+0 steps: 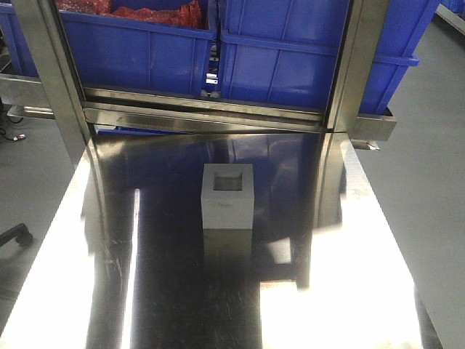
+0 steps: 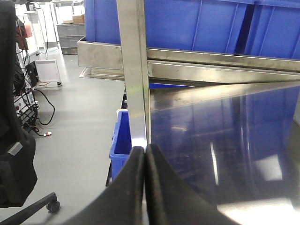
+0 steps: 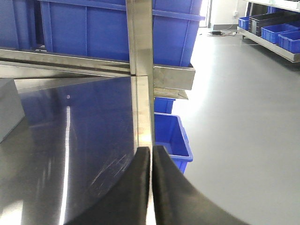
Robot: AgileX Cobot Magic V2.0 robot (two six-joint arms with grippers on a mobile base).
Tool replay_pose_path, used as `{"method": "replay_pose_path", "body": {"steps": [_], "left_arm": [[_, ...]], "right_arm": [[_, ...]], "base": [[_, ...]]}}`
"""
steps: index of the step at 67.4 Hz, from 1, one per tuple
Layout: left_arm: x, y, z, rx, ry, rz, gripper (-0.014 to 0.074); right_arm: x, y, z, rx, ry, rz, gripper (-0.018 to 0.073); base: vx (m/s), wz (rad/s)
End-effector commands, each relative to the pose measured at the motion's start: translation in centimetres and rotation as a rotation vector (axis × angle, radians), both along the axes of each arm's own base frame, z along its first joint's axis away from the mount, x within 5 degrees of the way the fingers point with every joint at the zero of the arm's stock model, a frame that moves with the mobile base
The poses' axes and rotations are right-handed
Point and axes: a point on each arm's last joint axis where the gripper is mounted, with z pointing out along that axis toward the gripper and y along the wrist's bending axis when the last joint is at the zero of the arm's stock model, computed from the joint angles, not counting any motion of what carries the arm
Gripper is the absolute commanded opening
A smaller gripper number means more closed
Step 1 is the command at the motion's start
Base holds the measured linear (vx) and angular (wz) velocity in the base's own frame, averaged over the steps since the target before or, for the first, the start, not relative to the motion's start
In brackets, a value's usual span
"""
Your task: Sort gray base to blue bin
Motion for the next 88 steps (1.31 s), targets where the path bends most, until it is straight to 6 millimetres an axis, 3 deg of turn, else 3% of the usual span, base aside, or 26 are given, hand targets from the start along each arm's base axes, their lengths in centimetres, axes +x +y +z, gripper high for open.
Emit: {"method": "replay_pose_path", "body": {"steps": [1,88], "left_arm": [[-0.12,-0.03,1.41,0.001,-0.103,-0.004,0.0002],[-0.16,-0.04,2.01,0.005,-0.150,-0.004,0.0002]], "right_arm": [[0.20,-0.03,0.48,-0.020,-0.052,-0.002,-0.0005],[0.20,-0.03,0.48,-0.020,-0.052,-0.002,-0.0005]], "base": [[0.00,0.00],[0.00,0.00]]}}
